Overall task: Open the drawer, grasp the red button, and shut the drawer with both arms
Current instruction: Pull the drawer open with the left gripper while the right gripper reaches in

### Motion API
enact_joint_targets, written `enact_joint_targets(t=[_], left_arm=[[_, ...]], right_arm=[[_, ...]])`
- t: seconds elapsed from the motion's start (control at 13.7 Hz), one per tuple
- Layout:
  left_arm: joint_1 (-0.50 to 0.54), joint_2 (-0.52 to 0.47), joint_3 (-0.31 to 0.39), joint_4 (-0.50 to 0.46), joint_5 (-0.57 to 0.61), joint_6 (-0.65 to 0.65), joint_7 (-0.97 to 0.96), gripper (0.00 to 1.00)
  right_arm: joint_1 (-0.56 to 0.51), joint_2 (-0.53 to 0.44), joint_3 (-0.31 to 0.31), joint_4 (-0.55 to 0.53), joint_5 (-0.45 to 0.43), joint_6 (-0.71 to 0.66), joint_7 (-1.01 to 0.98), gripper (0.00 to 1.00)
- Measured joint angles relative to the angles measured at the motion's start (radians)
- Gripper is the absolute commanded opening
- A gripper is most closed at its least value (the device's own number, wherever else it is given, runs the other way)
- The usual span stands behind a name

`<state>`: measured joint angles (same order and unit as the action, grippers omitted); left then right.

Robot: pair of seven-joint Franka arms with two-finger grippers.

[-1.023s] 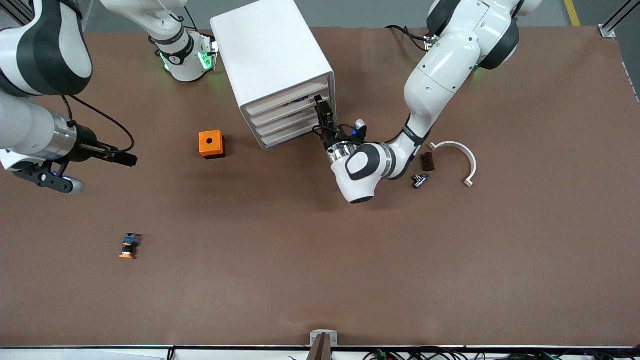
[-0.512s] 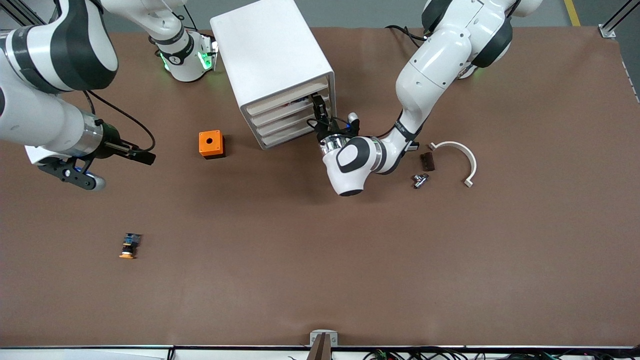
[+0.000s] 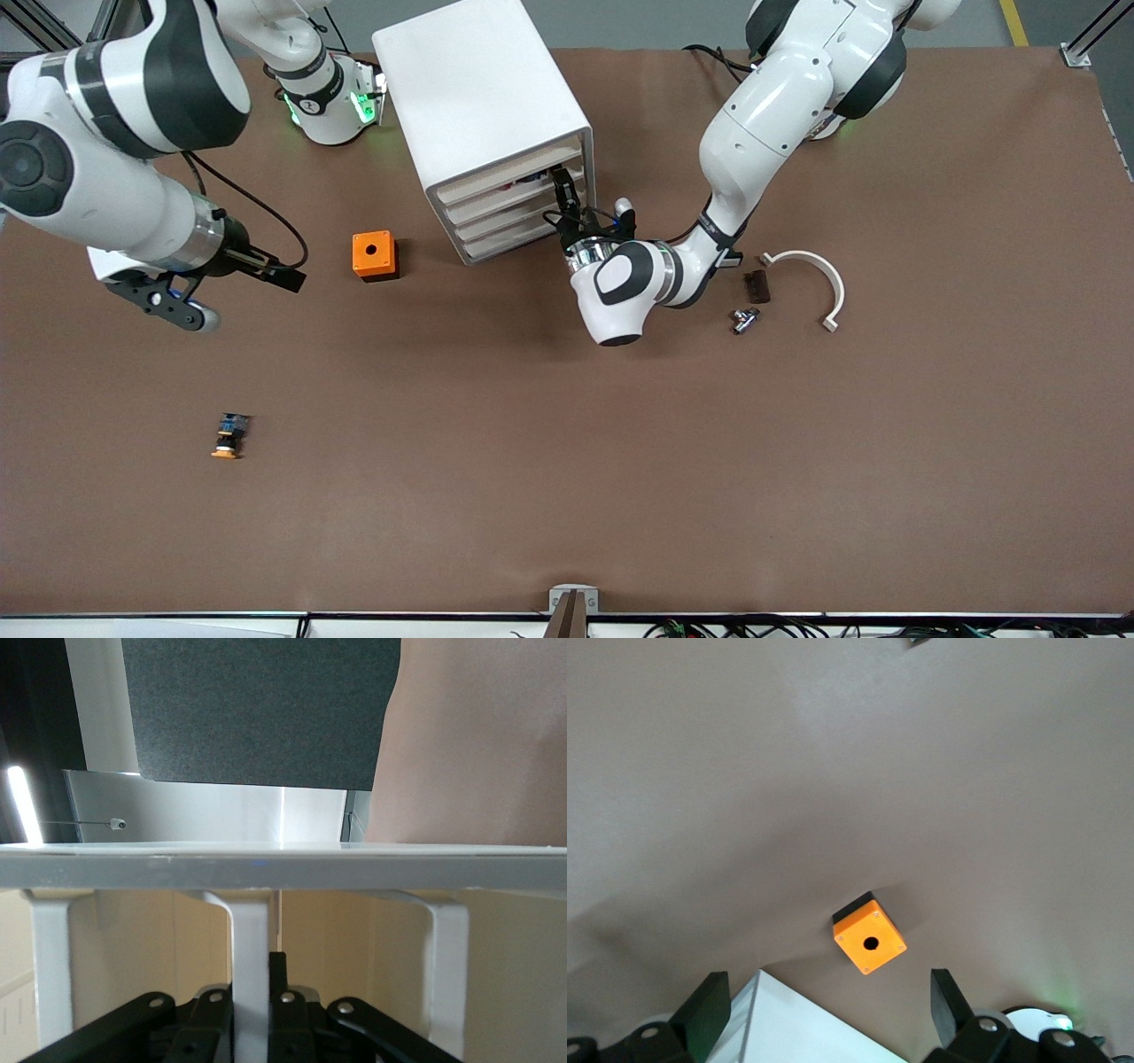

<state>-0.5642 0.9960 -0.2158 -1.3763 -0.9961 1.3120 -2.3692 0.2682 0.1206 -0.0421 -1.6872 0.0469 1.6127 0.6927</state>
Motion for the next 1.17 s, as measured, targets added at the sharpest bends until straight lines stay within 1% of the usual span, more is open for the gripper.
enact_joint_targets(t=[0.22,0.44,0.73,0.95,1.17], left_arm=[[0.02,0.0,0.004,0.0,0.0,-0.008,0.0,0.02],[0.068,0.0,0.006,0.0,0.0,-0.01,0.0,0.03],[0.14,0.001,0.006,0.001,-0.002,-0.009,0.0,0.03],[0.175,0.001,0.006,0.003,-0.006,-0.005,0.0,0.05],[0.205,0.001,0.017,0.008,-0.013,-0.001,-0.001,0.07]], right_arm=[[0.055,-0.005,0.002,-0.038,0.021,0.052,0.099,1.0],[0.138,-0.01,0.003,-0.073,0.03,0.119,0.239,1.0],[0.252,-0.011,0.005,-0.085,0.03,0.184,0.424,1.0],[0.331,-0.008,0.006,-0.093,0.031,0.238,0.549,1.0],[0.407,0.016,0.006,-0.108,0.031,0.311,0.67,1.0]])
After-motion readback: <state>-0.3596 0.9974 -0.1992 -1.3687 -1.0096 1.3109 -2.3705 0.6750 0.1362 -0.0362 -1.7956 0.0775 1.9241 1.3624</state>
